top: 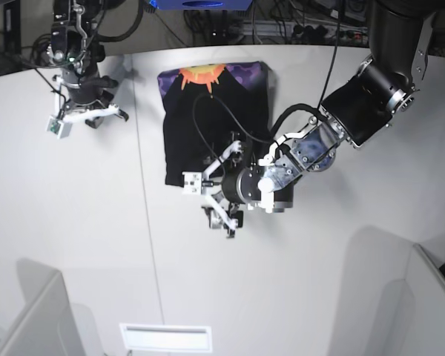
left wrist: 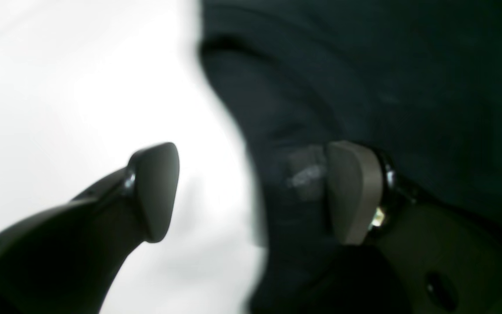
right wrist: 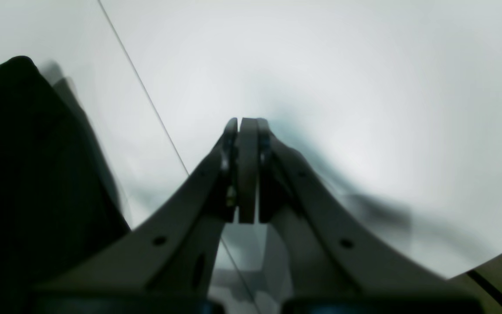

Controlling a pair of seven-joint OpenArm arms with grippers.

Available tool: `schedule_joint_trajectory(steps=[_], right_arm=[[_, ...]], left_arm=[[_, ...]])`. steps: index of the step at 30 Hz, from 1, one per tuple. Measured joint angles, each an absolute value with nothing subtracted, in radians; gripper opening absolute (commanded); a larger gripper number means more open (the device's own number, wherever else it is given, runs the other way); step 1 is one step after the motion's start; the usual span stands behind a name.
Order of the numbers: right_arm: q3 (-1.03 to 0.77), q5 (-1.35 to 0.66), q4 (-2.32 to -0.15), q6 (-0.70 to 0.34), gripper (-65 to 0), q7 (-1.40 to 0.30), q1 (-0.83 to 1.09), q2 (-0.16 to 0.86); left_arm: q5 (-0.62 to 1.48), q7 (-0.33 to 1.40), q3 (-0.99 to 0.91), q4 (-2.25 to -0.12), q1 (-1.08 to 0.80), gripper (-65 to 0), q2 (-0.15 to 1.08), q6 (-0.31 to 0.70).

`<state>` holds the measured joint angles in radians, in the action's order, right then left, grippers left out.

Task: Fold the T-shirt properly
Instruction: 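Flatten and square the folded bundle with the left gripper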

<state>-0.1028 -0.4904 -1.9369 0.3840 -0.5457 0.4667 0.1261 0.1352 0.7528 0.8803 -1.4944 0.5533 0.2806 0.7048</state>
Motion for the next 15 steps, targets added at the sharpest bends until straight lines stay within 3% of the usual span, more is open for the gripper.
schedule_joint_trajectory(steps=[10,15], right_arm=[[-0.098,-0.489,-1.938,0.375,-65.0,-0.544,0.464,0.130],[-0.098,-0.484,-1.941,0.235,-65.0,-0.546,0.460,0.131]], left_arm=[[0.127,0.688,0.440,-1.772,0.303,-15.6,0.288,0.703],[0.128,0.538,0.278,-1.859,0.140,-15.6,0.286,0.704]])
